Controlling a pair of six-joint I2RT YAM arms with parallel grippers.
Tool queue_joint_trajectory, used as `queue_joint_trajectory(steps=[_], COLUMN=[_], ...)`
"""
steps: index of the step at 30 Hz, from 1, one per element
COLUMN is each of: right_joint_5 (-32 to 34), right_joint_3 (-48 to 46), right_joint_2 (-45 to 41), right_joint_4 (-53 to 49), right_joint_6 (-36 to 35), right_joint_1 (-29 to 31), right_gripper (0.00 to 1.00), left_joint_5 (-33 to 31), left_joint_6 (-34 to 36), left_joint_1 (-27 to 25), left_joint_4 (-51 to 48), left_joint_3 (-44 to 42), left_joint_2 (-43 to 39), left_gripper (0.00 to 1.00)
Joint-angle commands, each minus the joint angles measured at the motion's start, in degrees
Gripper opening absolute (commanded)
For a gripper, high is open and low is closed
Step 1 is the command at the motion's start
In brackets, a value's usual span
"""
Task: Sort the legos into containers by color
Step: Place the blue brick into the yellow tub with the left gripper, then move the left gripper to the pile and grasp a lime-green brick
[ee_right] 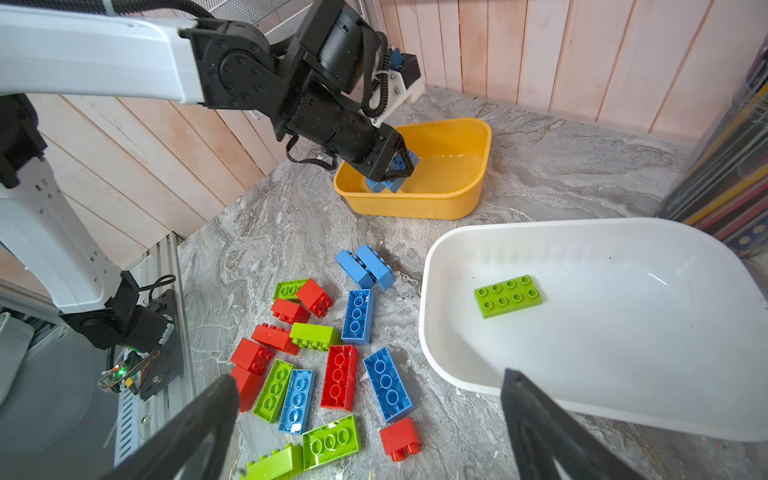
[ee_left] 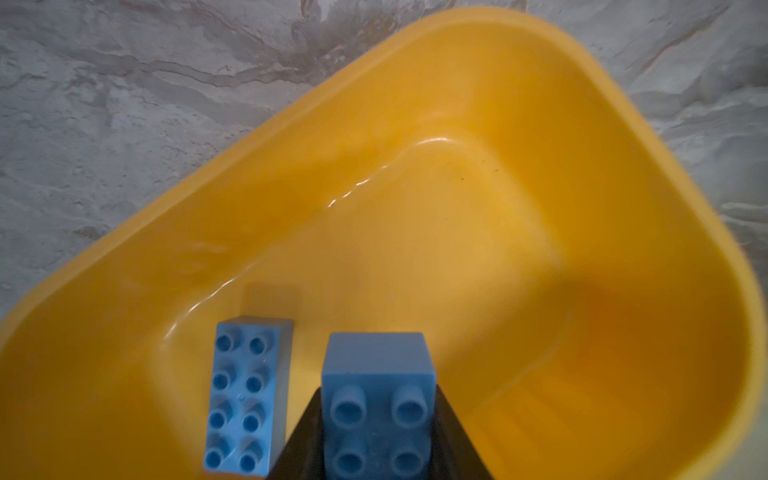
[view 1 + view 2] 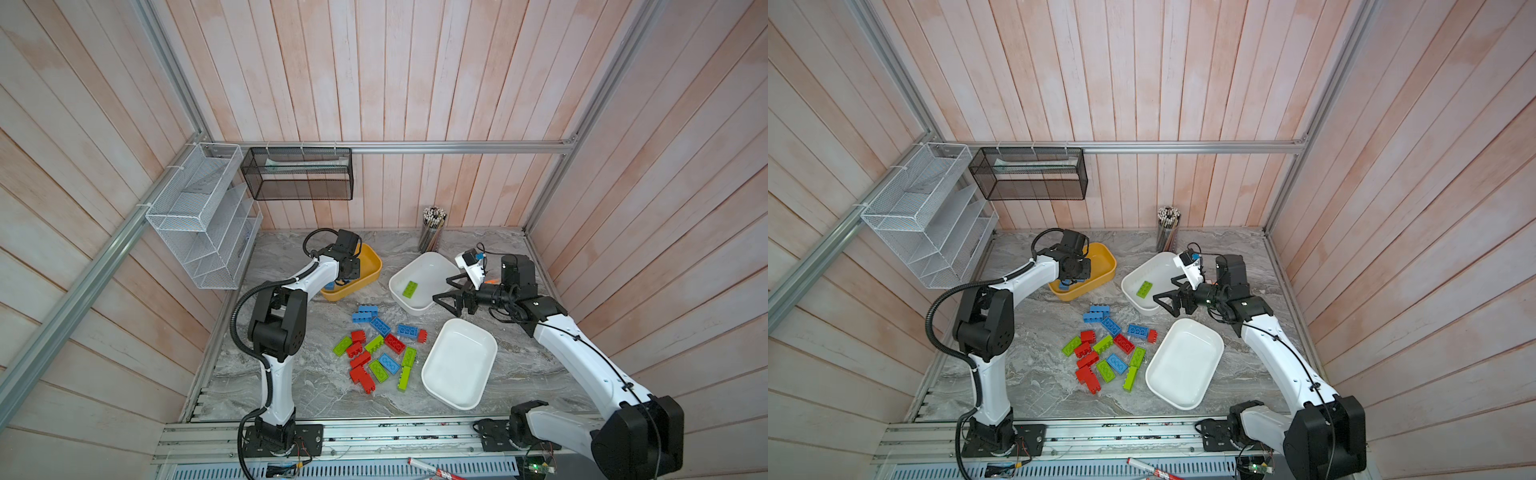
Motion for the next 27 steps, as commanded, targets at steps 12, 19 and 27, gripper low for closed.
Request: queue_joint_trajectory(steps=[12, 19, 27], right_joint_5=[0.50, -0.11, -0.54], right_joint_3=[0.79, 0.44, -0.24], right_joint_2=[-1.36, -1.37, -1.49], right_joint_4=[-2.28, -2.50, -2.70], right_joint_6=[-0.86, -1.48, -1.79], right_joint_1=[0.20, 0.07, -0.07], right_gripper=[0.98, 0.98, 0.98], left_joint_5=[7.52, 18.30, 25.94], left_joint_6=[6.41, 21.64, 31.74], left_joint_1=[0.32, 0.58, 0.50], left_joint_4=[-4.85, -10.21, -16.78], left_joint_3=[-0.99, -18.94, -35.02], left_joint_2=[-11.82, -30.04, -45.28], left_gripper=[0.81, 0.81, 0.80])
